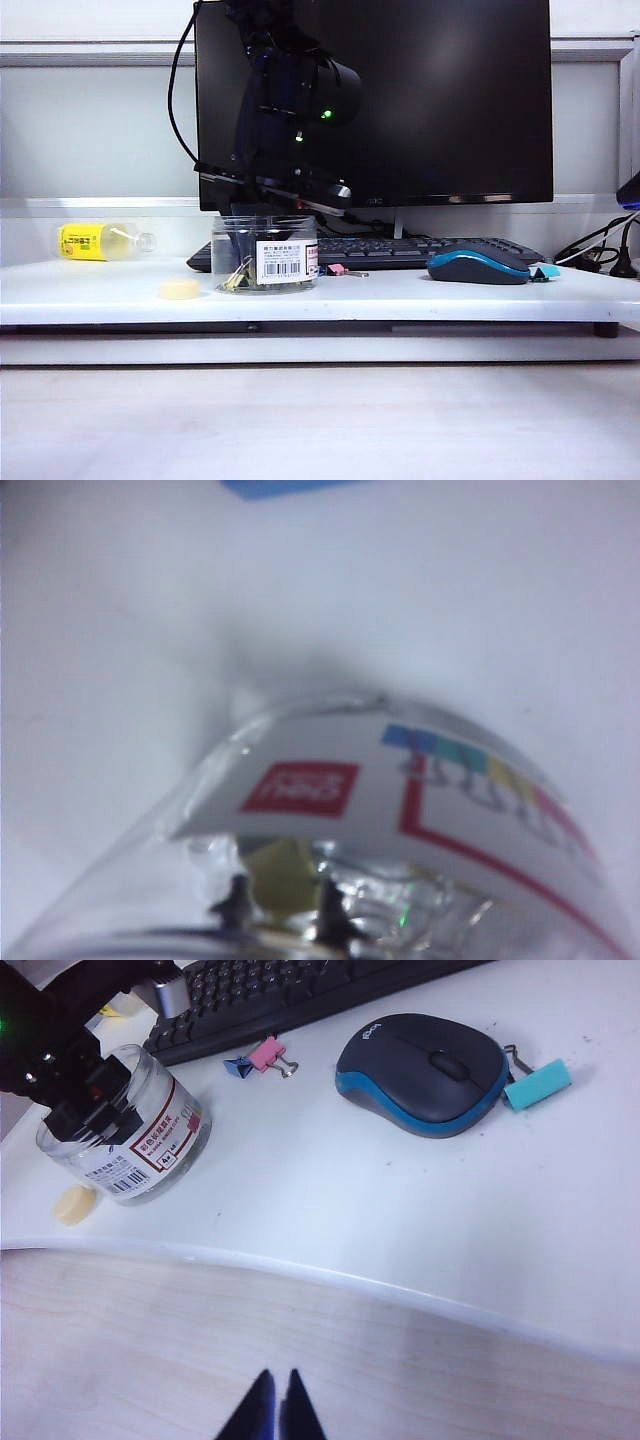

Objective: Take the clips out of the round transparent plastic box and place them on the table.

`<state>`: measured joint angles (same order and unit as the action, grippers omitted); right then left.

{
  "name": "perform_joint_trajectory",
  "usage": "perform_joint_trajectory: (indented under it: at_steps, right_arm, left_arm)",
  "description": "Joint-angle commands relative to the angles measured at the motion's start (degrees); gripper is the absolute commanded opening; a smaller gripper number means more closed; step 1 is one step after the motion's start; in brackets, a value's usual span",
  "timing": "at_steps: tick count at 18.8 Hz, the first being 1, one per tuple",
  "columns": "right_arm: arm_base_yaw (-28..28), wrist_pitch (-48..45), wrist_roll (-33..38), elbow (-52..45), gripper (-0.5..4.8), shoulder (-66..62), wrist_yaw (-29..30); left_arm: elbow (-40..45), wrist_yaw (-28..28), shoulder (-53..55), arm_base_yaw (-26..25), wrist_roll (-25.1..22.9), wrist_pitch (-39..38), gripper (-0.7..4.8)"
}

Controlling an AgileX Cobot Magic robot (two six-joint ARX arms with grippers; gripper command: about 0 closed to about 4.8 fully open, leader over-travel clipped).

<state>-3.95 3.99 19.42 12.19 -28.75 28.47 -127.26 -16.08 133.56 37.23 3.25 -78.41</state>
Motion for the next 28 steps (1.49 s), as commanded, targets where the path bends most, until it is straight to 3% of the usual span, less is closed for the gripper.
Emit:
perform_joint_trajectory:
  at_steps: [1, 20, 24, 26, 28]
  right_arm:
    - [0.00, -0.79, -0.24, 0.20, 0.22, 0.09, -0.09]
    - [0.00, -0.76, -0.22, 0.20, 0.22, 0.09, -0.07]
    - [0.00, -0.74, -0.22, 0.20, 0.22, 0.09, -0.07]
    - [0.00, -0.72, -0.22, 0.20, 0.22, 0.09, -0.07]
    - [0.00, -0.72, -0.22, 0.20, 0.22, 0.09, -0.07]
  left_arm:
    - [0.35, -0.87, 0.98, 0.02, 0.22, 1.38, 0.84]
    - [0.52, -2.69, -4.55, 0.11, 0.68, 1.55, 0.80]
    - [0.52, -0.68, -4.50, 0.11, 0.87, 2.36, 1.04]
    - [0.52, -0.17, -3.91, 0.00, 0.85, 2.43, 1.62]
    - [0.52, 0.09, -3.15, 0.02, 0.85, 2.36, 1.62]
